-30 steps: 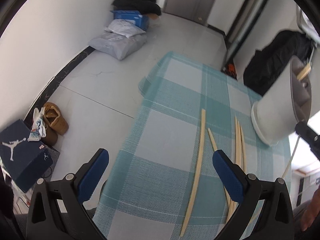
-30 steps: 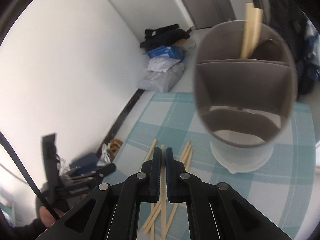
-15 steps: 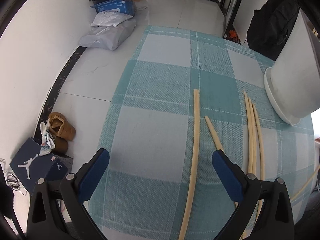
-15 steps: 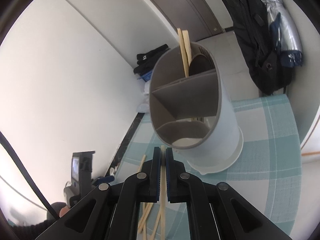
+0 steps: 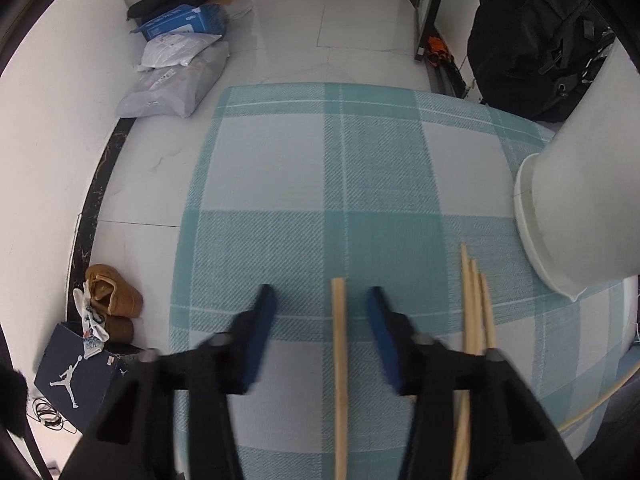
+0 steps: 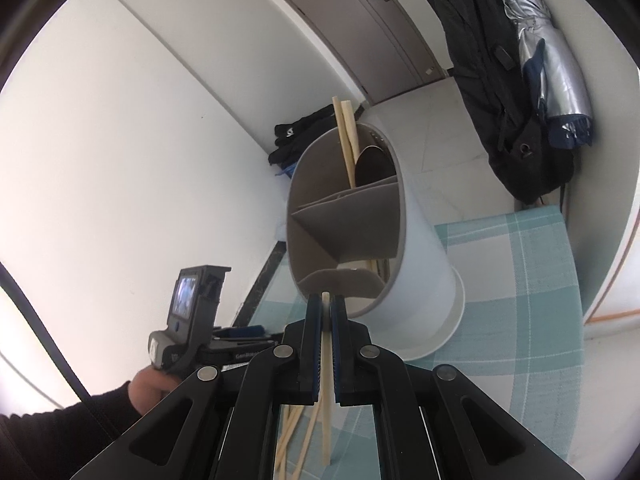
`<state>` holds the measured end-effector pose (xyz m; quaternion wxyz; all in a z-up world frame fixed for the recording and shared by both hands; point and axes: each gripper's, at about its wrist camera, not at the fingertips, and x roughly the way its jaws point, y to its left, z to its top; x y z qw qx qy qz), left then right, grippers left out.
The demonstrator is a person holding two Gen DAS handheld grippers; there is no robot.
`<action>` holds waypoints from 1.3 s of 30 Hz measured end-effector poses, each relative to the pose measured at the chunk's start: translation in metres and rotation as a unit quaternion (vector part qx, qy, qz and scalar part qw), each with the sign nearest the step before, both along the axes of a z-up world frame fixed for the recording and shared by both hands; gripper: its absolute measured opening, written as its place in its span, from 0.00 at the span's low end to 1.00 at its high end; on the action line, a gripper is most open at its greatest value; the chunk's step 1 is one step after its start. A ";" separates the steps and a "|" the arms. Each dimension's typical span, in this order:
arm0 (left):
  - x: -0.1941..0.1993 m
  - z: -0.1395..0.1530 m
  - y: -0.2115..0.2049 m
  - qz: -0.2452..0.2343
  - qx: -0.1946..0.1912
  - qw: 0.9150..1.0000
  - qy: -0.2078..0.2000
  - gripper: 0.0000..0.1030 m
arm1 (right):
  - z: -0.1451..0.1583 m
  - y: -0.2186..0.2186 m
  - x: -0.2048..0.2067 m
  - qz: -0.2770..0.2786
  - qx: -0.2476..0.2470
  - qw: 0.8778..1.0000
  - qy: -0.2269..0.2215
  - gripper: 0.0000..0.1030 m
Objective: Organize utensils
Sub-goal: 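Grasp a chopstick with the left gripper, then lift both chopsticks and lower them into the utensil holder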
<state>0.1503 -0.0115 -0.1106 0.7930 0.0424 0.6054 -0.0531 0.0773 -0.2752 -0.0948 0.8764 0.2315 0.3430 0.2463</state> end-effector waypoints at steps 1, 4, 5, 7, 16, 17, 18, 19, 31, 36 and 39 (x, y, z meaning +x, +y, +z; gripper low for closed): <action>0.001 0.000 -0.002 0.001 -0.003 1.000 0.003 0.10 | 0.000 0.000 0.002 0.000 -0.002 1.000 0.000 0.04; 0.002 0.000 -0.006 0.011 -0.013 1.000 0.001 0.03 | 0.001 0.001 0.000 0.002 -0.006 1.000 -0.006 0.04; 0.001 0.001 -0.006 0.016 -0.017 1.000 -0.001 0.03 | 0.002 0.002 -0.001 0.003 -0.011 1.000 -0.011 0.04; -0.001 0.005 -0.004 0.029 -0.036 0.999 -0.011 0.03 | 0.006 0.003 -0.004 0.005 -0.017 1.000 -0.020 0.04; -0.026 0.059 0.008 0.068 -0.085 0.988 -0.108 0.03 | 0.015 0.006 -0.018 0.001 -0.031 0.999 -0.043 0.04; -0.033 0.068 0.010 0.072 -0.091 0.985 -0.124 0.03 | 0.017 0.007 -0.021 -0.001 -0.035 0.998 -0.046 0.04; -0.038 0.076 0.011 0.074 -0.098 0.983 -0.137 0.03 | 0.019 0.008 -0.023 -0.003 -0.042 0.998 -0.049 0.04; -0.045 0.085 0.012 0.077 -0.102 0.980 -0.155 0.03 | 0.020 0.010 -0.026 -0.005 -0.050 0.997 -0.052 0.04; -0.103 0.129 0.019 0.102 -0.192 0.938 -0.271 0.03 | 0.034 0.021 -0.060 -0.030 -0.082 0.994 -0.073 0.04; -0.114 0.135 0.020 0.107 -0.209 0.930 -0.283 0.03 | 0.037 0.029 -0.077 -0.032 -0.102 0.991 -0.081 0.03; -0.124 0.141 0.022 0.109 -0.220 0.924 -0.293 0.03 | 0.042 0.034 -0.085 -0.035 -0.110 0.989 -0.087 0.03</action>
